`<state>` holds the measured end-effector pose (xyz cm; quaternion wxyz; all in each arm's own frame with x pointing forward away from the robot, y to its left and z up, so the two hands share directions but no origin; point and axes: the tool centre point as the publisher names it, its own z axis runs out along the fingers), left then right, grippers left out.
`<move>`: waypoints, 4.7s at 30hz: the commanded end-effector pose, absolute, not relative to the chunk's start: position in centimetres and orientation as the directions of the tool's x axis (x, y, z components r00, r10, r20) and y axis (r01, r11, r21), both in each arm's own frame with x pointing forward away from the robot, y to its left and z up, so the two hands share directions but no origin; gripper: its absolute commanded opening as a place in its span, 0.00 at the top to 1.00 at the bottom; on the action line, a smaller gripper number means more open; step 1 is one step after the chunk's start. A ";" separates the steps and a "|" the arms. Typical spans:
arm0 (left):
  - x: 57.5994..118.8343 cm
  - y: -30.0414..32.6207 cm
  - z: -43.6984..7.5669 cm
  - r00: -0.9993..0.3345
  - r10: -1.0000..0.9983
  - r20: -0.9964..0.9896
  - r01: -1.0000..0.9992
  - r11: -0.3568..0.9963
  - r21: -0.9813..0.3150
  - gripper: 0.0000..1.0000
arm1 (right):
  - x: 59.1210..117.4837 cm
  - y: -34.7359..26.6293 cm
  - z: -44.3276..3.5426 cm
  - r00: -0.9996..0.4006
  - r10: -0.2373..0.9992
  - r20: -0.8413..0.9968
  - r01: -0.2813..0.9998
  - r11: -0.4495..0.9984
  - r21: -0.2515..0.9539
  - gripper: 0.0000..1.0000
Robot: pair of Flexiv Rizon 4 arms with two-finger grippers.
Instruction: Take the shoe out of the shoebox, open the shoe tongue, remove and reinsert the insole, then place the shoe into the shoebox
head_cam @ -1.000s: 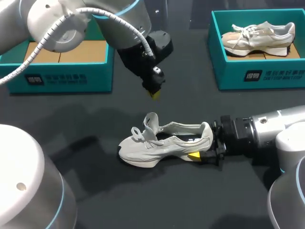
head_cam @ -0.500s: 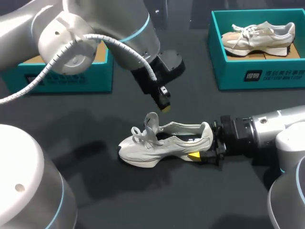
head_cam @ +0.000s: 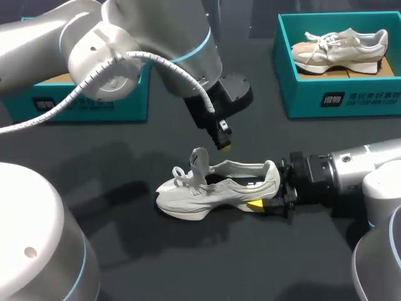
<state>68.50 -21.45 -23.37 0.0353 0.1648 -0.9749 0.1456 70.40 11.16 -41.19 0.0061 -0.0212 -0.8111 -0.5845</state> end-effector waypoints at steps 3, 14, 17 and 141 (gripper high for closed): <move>69.3 -23.3 -26.2 -0.946 -0.286 0.152 -0.317 0.917 -0.243 1.00 | 70.4 11.2 -41.1 -0.999 0.028 0.035 0.042 0.320 0.947 1.00; 69.3 -23.6 -27.2 -0.963 -0.233 0.137 -0.261 0.933 -0.248 1.00 | 70.4 11.2 -41.1 -0.999 0.028 0.035 0.042 0.320 0.947 1.00; 69.3 -23.6 -27.2 -0.963 -0.233 0.137 -0.261 0.933 -0.248 1.00 | 70.4 11.2 -41.1 -0.999 0.028 0.035 0.042 0.320 0.947 1.00; 70.0 -19.9 -36.0 -0.966 -0.090 0.243 -0.183 0.901 -0.394 1.00 | 70.4 11.2 -41.1 -0.999 0.028 0.035 0.042 0.320 0.947 1.00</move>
